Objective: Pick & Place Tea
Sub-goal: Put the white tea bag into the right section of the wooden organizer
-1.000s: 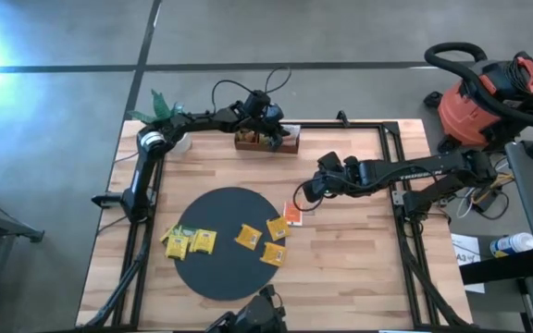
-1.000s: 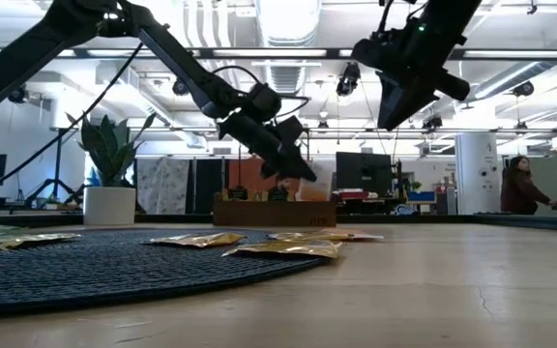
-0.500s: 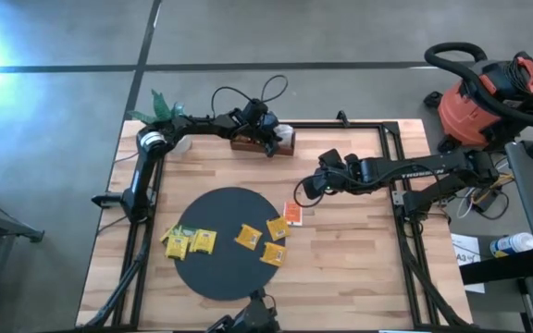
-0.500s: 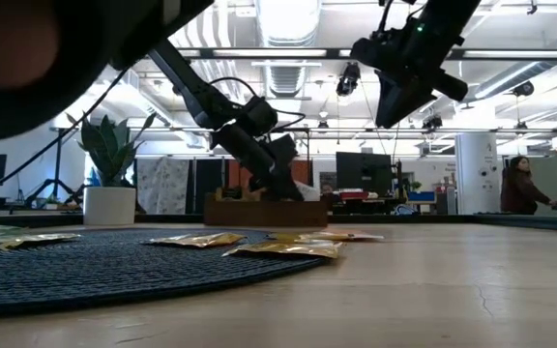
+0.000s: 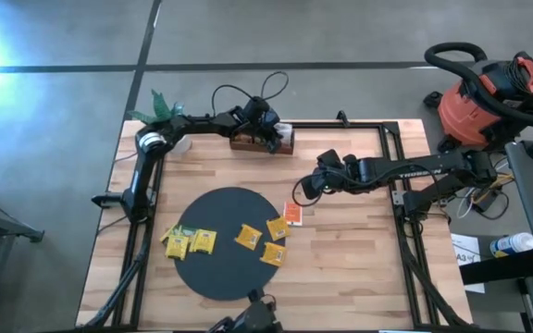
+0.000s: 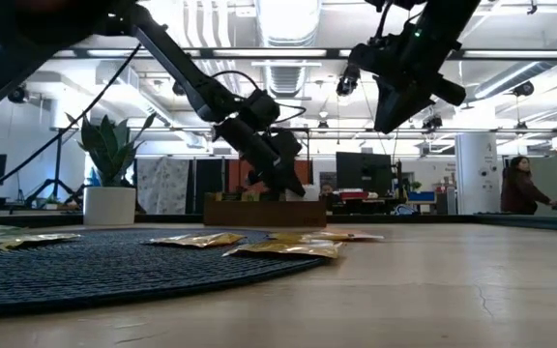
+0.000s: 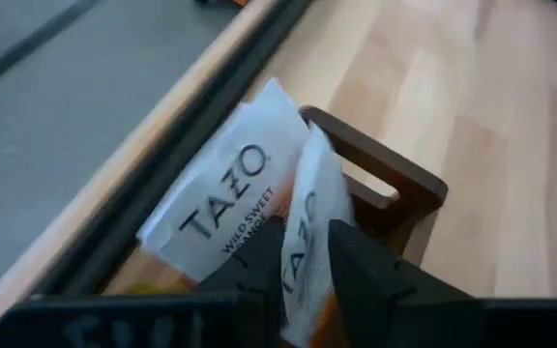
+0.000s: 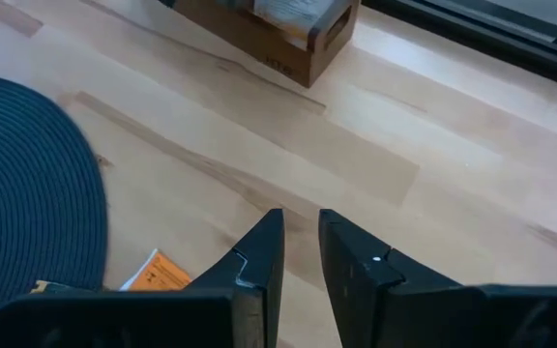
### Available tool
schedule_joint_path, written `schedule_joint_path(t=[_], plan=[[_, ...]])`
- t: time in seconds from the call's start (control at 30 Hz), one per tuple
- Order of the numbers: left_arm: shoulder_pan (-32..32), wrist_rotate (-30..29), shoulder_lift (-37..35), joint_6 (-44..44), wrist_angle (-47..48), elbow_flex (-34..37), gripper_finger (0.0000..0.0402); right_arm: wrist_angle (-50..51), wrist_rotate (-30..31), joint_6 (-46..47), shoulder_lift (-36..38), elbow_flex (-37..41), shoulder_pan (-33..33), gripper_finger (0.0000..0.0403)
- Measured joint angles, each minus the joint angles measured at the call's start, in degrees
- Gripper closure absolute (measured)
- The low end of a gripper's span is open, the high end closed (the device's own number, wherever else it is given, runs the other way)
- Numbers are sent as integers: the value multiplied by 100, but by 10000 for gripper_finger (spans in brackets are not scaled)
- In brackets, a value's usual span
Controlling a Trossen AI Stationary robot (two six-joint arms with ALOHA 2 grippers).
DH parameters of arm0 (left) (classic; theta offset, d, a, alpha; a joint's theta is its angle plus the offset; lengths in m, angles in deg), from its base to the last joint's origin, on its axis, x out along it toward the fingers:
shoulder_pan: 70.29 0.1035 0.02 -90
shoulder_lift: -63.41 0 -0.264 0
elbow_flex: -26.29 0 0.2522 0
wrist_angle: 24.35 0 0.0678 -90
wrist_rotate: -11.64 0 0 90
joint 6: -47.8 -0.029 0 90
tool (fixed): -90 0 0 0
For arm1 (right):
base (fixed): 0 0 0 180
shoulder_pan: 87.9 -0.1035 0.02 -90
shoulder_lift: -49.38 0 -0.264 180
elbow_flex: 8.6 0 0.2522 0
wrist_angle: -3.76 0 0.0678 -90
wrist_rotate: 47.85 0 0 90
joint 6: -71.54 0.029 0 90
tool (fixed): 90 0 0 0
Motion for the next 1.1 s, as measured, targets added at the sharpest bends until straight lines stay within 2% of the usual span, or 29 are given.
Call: schedule_joint_path(t=[0.13, 0.3, 0.47, 0.6, 0.7, 0.8, 0.9, 1.1], plan=[[-15, -561, -294, -13, 161, 0, 317, -73, -14, -26, 0, 23, 29, 335], [-74, -871, -839, -38, 275, 2, 317, -492, -728, -317, -2, 223, 89, 335], [-258, -499, -1263, -62, 261, 0, 317, -732, -878, -292, -4, 500, 95, 335], [-424, -2, -1322, 270, 576, 43, 317, -743, -876, -207, -4, 574, 129, 335], [-617, 109, -1331, 360, 957, 45, 317, -745, -970, -212, -4, 574, 118, 335], [-889, 163, -1335, 255, 1334, 93, 317, -850, -1623, -543, -9, 589, 120, 335], [-1294, 756, -1459, -126, 1526, 363, 317, -1053, -2401, -750, -107, 647, 112, 335], [-2176, 571, -1857, -704, 1270, 1538, 317, -1270, -2898, -579, -506, 743, 53, 335]])
